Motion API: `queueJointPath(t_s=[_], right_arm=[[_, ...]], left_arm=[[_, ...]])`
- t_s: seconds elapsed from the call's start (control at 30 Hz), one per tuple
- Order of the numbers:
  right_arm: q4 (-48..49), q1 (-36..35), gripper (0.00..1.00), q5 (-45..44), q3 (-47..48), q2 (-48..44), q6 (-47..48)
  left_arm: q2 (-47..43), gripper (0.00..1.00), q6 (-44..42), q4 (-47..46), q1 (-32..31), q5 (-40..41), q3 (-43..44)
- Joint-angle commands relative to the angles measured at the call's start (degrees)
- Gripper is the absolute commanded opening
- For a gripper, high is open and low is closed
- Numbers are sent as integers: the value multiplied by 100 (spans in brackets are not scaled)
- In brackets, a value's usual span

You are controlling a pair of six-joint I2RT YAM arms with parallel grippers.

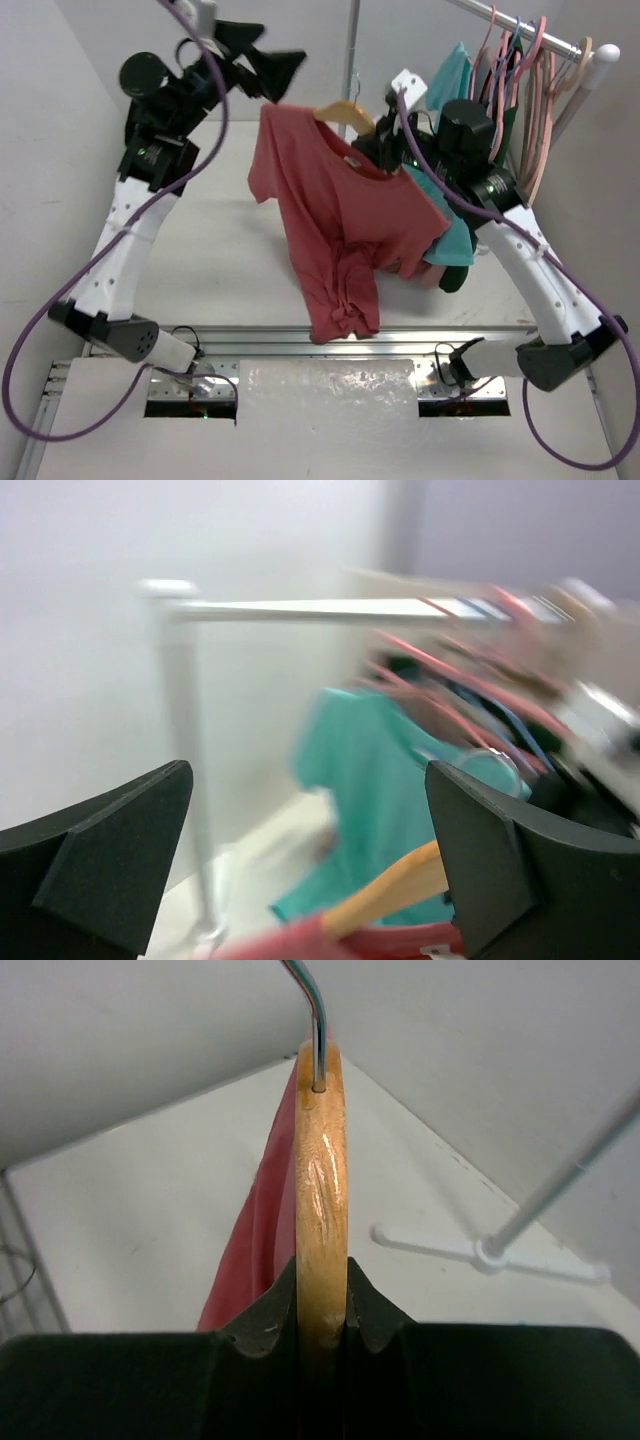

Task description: Place the t-shirt on the hanger

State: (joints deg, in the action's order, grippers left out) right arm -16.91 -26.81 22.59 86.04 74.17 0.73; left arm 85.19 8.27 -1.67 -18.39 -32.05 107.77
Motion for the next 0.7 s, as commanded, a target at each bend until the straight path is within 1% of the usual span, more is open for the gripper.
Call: queueJointPath(t_s=[0.0,0.03,0.07,0.1,0.17,0.2,0.23,0.27,0.3,0.33,0.37,0.4,0.47,0.5,0.57,0.6,0.67], right_arm=[[86,70,0,-1675,1131,482,-863],[-100,70,0,-2123,1448,676,-1003],[-250,70,0,-2797,1712,843,-1188],[-521,79,0,-3152,2306,1201,-1250],[-646,88,0,-3732,2828,1546,-1286],[-1013,175,0,-3822,3579,1983,-1330],[-1208,228,0,-3902,3987,2205,-1391],[-1540,342,0,-4059,4652,2398,-1452],[-1657,369,0,-4243,4876,2670,-1462],[-1701,387,0,-4393,5000,2699,-1427],[-1650,422,0,-4473,4888,2673,-1427],[-1554,439,0,-4587,4713,2446,-1418],[-1325,439,0,-4763,4135,2164,-1348],[-1298,431,0,-4955,4036,2050,-1330],[-1062,448,0,-5010,3720,1777,-1225],[-999,466,0,-4975,3710,1759,-1225],[-1357,483,0,-4852,4287,2003,-1189]], left_arm=[[-589,100,349,1157,37,3858,315],[-739,100,394,1404,38,4839,228],[-906,100,473,1580,29,5075,19],[-1386,99,526,1713,29,5147,-636],[-1968,100,666,1618,38,4877,-1543],[-2571,100,789,1452,38,4753,-2496],[-2864,100,877,1433,38,4691,-2906],[-3355,100,939,1494,38,4656,-3624],[-3560,100,939,1581,29,4673,-3936],[-3753,99,922,1687,37,4760,-4182],[-4051,99,791,1836,29,4804,-4681],[-4150,99,703,1889,37,4944,-4921],[-4282,100,458,2064,38,5112,-5412],[-4282,100,386,2100,38,5147,-5537],[-4230,100,307,2153,29,5139,-5800],[-4221,100,324,2145,37,5026,-5872],[-4247,100,386,2110,38,4815,-5942]])
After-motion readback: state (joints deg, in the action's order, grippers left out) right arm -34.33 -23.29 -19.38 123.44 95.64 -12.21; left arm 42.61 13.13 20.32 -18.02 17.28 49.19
